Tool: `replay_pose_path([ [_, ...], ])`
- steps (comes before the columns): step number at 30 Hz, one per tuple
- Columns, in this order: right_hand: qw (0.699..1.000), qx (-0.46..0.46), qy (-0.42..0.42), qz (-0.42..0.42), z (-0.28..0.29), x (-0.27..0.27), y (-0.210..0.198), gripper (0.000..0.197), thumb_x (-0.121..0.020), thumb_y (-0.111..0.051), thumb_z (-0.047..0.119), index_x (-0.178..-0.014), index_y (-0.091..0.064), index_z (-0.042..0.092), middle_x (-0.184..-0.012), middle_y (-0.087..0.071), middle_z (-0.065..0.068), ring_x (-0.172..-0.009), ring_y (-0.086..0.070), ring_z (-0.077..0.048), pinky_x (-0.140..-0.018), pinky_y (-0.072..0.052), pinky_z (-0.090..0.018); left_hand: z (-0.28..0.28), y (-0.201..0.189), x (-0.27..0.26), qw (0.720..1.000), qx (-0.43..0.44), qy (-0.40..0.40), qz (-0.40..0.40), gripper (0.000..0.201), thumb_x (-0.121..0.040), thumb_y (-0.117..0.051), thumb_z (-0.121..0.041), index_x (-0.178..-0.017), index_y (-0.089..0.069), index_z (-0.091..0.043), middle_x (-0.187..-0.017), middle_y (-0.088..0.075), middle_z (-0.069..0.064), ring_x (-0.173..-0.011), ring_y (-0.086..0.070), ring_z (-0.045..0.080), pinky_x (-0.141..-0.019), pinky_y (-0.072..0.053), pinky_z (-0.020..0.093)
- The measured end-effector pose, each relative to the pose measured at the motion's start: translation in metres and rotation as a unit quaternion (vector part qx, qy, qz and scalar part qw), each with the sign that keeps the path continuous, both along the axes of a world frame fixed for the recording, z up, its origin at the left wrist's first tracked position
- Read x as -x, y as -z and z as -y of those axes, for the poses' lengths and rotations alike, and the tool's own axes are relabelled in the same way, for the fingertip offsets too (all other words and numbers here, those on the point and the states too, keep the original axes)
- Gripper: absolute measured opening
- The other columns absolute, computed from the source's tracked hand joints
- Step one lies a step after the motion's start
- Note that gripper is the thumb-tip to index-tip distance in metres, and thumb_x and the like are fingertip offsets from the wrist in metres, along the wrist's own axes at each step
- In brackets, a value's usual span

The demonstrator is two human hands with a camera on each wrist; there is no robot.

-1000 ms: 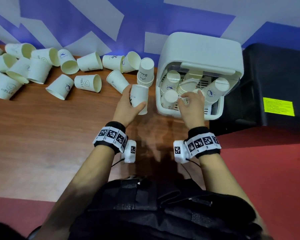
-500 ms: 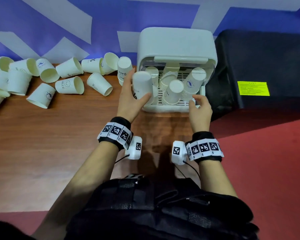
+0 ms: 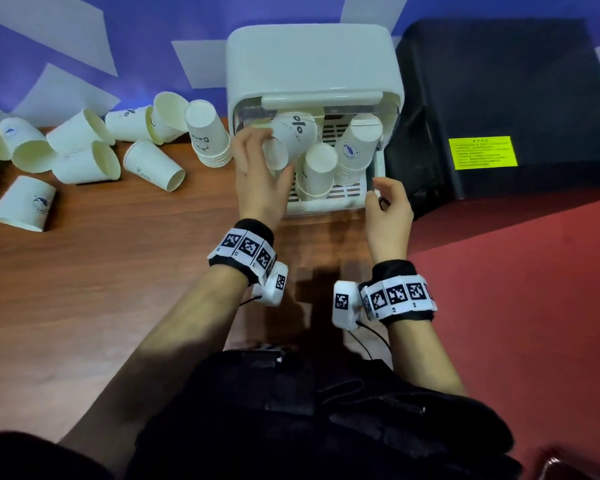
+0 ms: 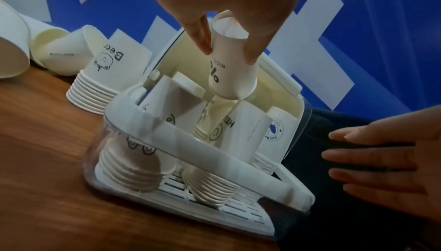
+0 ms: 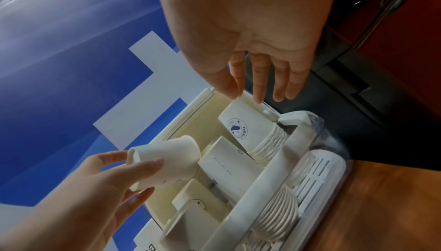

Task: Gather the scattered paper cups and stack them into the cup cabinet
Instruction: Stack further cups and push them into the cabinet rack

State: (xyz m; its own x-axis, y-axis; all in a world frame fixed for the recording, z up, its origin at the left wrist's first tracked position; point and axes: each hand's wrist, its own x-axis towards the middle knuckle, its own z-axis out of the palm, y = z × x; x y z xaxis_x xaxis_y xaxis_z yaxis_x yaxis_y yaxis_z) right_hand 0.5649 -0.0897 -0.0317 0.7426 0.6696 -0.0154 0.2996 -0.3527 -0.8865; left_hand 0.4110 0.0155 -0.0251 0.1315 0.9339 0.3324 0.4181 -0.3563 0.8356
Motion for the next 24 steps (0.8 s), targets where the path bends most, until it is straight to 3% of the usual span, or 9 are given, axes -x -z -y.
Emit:
replay_pose_path([
  [2, 1.0, 0.0, -0.001, 0.007, 0.0, -0.002, 0.001, 0.024, -0.089, -0.053, 0.005, -0.112, -0.061, 0.007, -0.109, -0.062, -0.001, -0.096, -0.054, -0.01, -0.083, -0.039, -0.008, -0.004, 0.005, -0.004, 0.999, -0.032, 0.003, -0.016, 0.041, -0.08, -0.066, -0.007, -0.118, -0.053, 0.002, -0.122, -0.044, 0.02, -0.117, -0.044, 0.025, -0.104, -0.039, 0.032],
  [5, 1.0, 0.0, 0.001, 0.007, -0.001, -0.004, 0.003, 0.023, -0.09, -0.053, 0.005, -0.111, -0.061, 0.007, -0.109, -0.063, -0.002, -0.103, -0.057, -0.015, -0.09, -0.042, -0.02, -0.012, 0.009, -0.009, 0.996, -0.088, 0.012, -0.023, 0.04, -0.079, -0.064, -0.001, -0.118, -0.054, 0.0, -0.119, -0.047, 0.023, -0.115, -0.044, 0.023, -0.104, -0.035, 0.021],
  [9, 1.0, 0.014, -0.001, -0.016, -0.005, -0.006, 0.007, 0.025, -0.091, -0.051, 0.007, -0.114, -0.06, 0.01, -0.112, -0.062, -0.002, -0.104, -0.057, -0.014, -0.091, -0.042, -0.021, -0.02, 0.017, -0.013, 0.992, -0.119, 0.03, -0.02, 0.042, -0.081, -0.064, 0.001, -0.12, -0.05, -0.006, -0.117, -0.049, 0.023, -0.113, -0.046, 0.022, -0.101, -0.042, 0.029],
  [13, 0.999, 0.02, -0.007, -0.025, -0.009, -0.005, 0.01, 0.026, -0.091, -0.05, 0.008, -0.115, -0.059, 0.013, -0.114, -0.061, 0.001, -0.1, -0.055, -0.01, -0.092, -0.045, -0.023, -0.026, 0.024, -0.019, 0.986, -0.149, 0.066, -0.043, 0.04, -0.084, -0.065, -0.002, -0.121, -0.05, -0.001, -0.12, -0.053, 0.022, -0.115, -0.047, 0.025, -0.1, -0.044, 0.04],
  [15, 0.999, 0.022, -0.008, -0.029, -0.01, -0.004, 0.012, 0.027, -0.091, -0.05, 0.008, -0.116, -0.059, 0.013, -0.115, -0.061, 0.001, -0.102, -0.056, -0.011, -0.092, -0.045, -0.023, -0.026, 0.028, -0.02, 0.983, -0.161, 0.075, -0.057, 0.035, -0.085, -0.064, -0.003, -0.118, -0.054, -0.004, -0.124, -0.053, 0.018, -0.117, -0.048, 0.025, -0.1, -0.044, 0.039],
  [18, 0.999, 0.021, -0.011, -0.024, -0.009, -0.004, 0.016, 0.028, -0.091, -0.05, 0.008, -0.117, -0.059, 0.013, -0.115, -0.062, -0.001, -0.106, -0.057, -0.014, -0.093, -0.046, -0.025, -0.024, 0.037, -0.019, 0.987, -0.134, 0.064, -0.068, 0.023, -0.087, -0.061, -0.004, -0.11, -0.061, -0.007, -0.134, -0.049, 0.019, -0.125, -0.044, 0.025, -0.106, -0.038, 0.028],
  [20, 0.999, 0.023, -0.012, -0.025, -0.009, -0.004, 0.017, 0.027, -0.091, -0.05, 0.008, -0.117, -0.059, 0.013, -0.115, -0.062, -0.001, -0.106, -0.057, -0.014, -0.092, -0.045, -0.024, -0.025, 0.039, -0.018, 0.991, -0.092, 0.07, -0.066, 0.028, -0.091, -0.056, -0.005, -0.119, -0.062, -0.007, -0.141, -0.043, 0.022, -0.131, -0.04, 0.025, -0.109, -0.033, 0.024],
  [24, 0.999, 0.025, -0.013, -0.025, -0.01, -0.004, 0.019, 0.027, -0.091, -0.049, 0.007, -0.116, -0.059, 0.012, -0.115, -0.062, -0.002, -0.106, -0.057, -0.015, -0.09, -0.044, -0.02, -0.035, 0.034, -0.024, 0.981, -0.055, 0.119, -0.144, 0.046, -0.092, -0.052, -0.012, -0.138, -0.05, -0.018, -0.142, -0.041, 0.023, -0.131, -0.04, 0.032, -0.11, -0.032, 0.032],
])
